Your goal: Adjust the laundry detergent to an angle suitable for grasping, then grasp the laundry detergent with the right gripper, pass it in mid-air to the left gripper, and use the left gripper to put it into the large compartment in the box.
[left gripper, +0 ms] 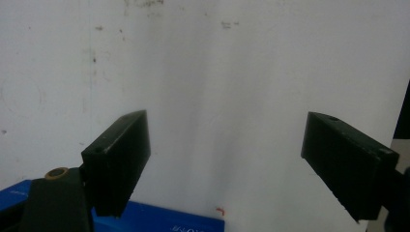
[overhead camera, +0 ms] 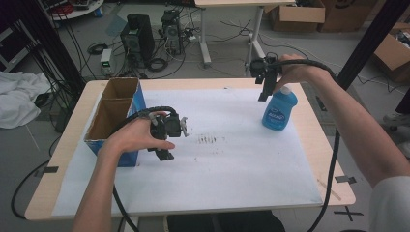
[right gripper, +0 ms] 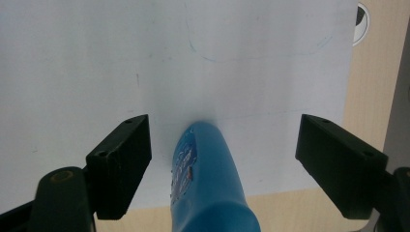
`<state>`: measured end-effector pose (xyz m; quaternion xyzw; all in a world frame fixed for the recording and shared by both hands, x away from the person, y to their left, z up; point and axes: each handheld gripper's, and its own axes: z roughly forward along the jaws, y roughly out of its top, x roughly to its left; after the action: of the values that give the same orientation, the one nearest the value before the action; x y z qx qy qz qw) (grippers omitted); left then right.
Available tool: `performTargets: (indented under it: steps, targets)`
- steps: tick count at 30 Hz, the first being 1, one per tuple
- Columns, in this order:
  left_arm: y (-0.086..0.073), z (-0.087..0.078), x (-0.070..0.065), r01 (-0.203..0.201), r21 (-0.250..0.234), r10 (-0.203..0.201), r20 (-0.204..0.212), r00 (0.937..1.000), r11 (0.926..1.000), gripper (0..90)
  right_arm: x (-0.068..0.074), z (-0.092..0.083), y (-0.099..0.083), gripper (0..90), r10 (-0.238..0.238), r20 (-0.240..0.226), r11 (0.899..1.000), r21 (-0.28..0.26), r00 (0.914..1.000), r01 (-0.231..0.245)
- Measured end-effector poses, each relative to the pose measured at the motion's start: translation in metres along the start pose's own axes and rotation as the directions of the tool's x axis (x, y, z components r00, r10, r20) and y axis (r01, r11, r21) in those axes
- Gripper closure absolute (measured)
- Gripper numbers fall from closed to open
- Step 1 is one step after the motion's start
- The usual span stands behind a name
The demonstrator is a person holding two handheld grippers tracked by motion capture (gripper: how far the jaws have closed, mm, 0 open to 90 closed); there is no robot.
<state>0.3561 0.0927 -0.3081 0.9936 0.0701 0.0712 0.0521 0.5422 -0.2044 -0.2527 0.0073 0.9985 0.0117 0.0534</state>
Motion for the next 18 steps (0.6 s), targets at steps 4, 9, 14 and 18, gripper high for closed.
performTargets:
  steps: [4, 9, 14, 18]
  targets:
    - [-0.0006, -0.0015, -0.0028, -0.003, -0.013, 0.003, -0.003, 1.0000, 0.9999, 18.4, 0.0001, -0.0050, 0.0028, 19.9, 0.001, 0.005, 1.000, -0.006, 1.0000, -0.001]
    - [0.0002, -0.0018, -0.0035, -0.012, -0.016, 0.012, -0.006, 0.9999, 0.9998, 18.4, 0.0003, -0.0083, 0.0056, 19.8, 0.006, 0.006, 1.000, -0.020, 1.0000, -0.006]
    - [0.0009, -0.0015, -0.0014, -0.019, -0.021, 0.019, -0.007, 0.9998, 0.9996, 18.4, 0.0017, -0.0061, 0.0058, 19.6, 0.006, 0.019, 1.000, 0.003, 0.9998, -0.006]
    - [0.0001, 0.0010, -0.0012, -0.018, -0.024, 0.017, -0.006, 0.9998, 0.9996, 18.4, 0.0011, -0.0051, 0.0041, 19.9, 0.012, 0.012, 1.000, -0.008, 0.9998, -0.012]
